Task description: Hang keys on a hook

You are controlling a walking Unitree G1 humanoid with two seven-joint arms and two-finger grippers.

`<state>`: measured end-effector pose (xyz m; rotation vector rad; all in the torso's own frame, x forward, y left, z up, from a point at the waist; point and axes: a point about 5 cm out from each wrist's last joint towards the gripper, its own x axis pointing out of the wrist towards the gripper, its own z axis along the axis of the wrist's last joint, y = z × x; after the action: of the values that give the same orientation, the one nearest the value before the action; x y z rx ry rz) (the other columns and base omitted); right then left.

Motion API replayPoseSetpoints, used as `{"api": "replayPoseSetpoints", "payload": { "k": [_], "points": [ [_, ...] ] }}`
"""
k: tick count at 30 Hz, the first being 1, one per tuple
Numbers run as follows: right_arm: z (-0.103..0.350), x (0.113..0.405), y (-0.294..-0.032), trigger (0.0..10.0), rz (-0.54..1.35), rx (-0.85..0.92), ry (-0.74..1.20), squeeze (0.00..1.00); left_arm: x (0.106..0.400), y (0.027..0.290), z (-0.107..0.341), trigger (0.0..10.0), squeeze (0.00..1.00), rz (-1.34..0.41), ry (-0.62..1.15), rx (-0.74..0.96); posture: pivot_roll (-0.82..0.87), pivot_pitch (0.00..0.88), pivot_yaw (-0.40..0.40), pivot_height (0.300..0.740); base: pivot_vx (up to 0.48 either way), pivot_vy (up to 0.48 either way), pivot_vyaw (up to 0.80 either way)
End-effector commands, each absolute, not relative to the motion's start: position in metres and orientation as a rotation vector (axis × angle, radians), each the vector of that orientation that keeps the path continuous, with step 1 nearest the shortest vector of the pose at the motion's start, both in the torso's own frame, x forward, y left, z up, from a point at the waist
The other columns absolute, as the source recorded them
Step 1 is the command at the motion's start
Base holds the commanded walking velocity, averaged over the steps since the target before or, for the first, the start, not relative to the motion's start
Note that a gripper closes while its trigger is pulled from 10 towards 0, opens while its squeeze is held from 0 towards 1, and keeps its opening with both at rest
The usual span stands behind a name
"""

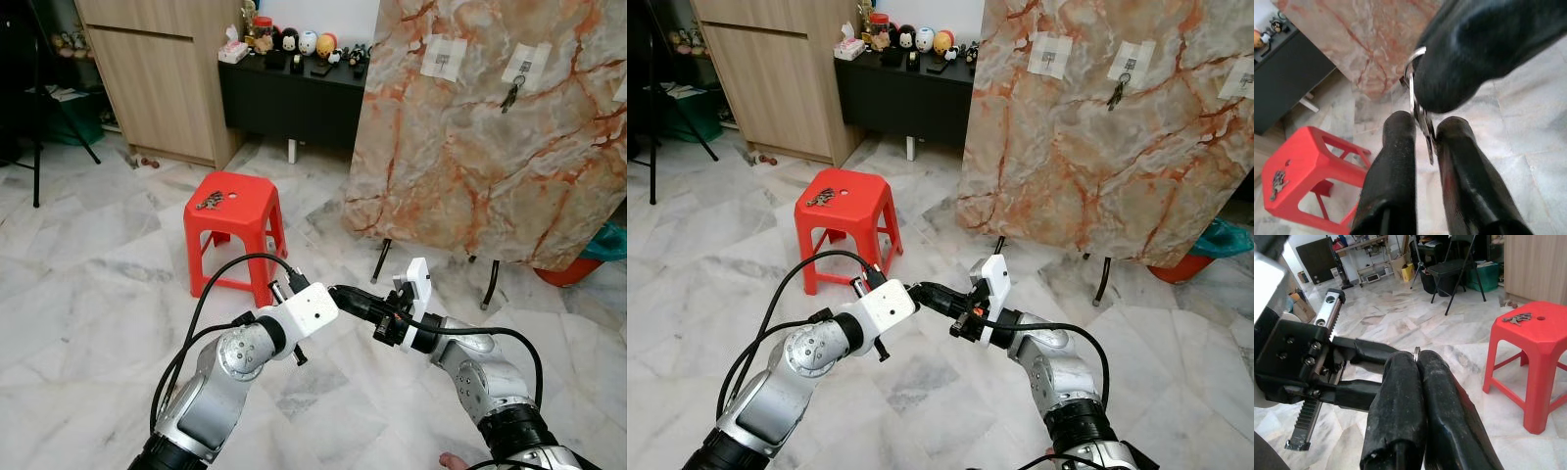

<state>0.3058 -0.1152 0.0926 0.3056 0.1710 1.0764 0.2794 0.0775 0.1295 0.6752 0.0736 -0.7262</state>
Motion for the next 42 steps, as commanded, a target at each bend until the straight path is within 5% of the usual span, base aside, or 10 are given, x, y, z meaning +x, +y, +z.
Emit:
{"api": "replayPoseSetpoints", "payload": {
  "k": [1,8,9,13,14,18,19,20,21,42],
  "points": [
    [0.0921,0.3076,-0.1216,0.0,1.054,0.295,0.173,0.00,0.2780,0.0744,0.1339,10.0,1.00,-0.749,0.057,0.659,0.11,0.000,-0.112,0.740,0.000,0.000,0.00],
    [0.0911,0.3077,-0.1212,0.0,1.053,0.297,0.177,0.00,0.2784,0.0761,0.1354,10.0,1.00,-0.750,0.056,0.664,0.11,0.000,-0.113,0.740,0.000,0.000,0.00],
    [0.0910,0.3078,-0.1211,0.0,1.052,0.296,0.177,0.00,0.2783,0.0763,0.1354,10.0,0.39,-0.750,0.057,0.665,0.11,0.000,-0.113,0.740,0.000,0.000,0.00],
    [0.0913,0.3083,-0.1209,0.0,1.051,0.297,0.175,0.00,0.2780,0.0766,0.1340,10.0,0.39,-0.757,0.072,0.670,0.11,0.000,-0.113,0.740,0.000,0.000,0.00],
    [0.0912,0.3083,-0.1207,0.0,1.051,0.297,0.175,0.00,0.2779,0.0767,0.1336,10.0,0.00,-0.758,0.072,0.672,0.12,0.000,-0.111,0.740,0.000,0.000,0.00],
    [0.0912,0.3085,-0.1197,0.0,1.051,0.297,0.173,0.00,0.2779,0.0768,0.1324,10.0,0.00,-0.757,0.074,0.670,0.11,0.000,-0.110,0.740,0.000,0.000,0.00],
    [0.0914,0.3084,-0.1193,0.0,1.053,0.296,0.173,0.00,0.2782,0.0771,0.1326,1.6,0.00,-0.755,0.075,0.672,0.11,0.000,-0.109,0.740,0.000,0.000,0.00],
    [0.0915,0.3083,-0.1192,0.0,1.054,0.296,0.172,0.00,0.2783,0.0772,0.1327,1.6,0.00,-0.753,0.075,0.673,0.11,0.000,-0.109,0.740,0.000,0.000,0.00],
    [0.0917,0.3082,-0.1187,0.0,1.055,0.298,0.171,0.00,0.2781,0.0770,0.1332,0.0,0.00,-0.753,0.073,0.663,0.12,0.000,-0.108,0.740,0.000,0.000,0.00],
    [0.0913,0.3078,-0.1184,0.0,1.053,0.300,0.170,0.00,0.2785,0.0744,0.1369,0.0,0.00,-0.756,0.049,0.661,0.11,0.000,-0.109,0.740,0.000,0.000,0.00]
  ]
}}
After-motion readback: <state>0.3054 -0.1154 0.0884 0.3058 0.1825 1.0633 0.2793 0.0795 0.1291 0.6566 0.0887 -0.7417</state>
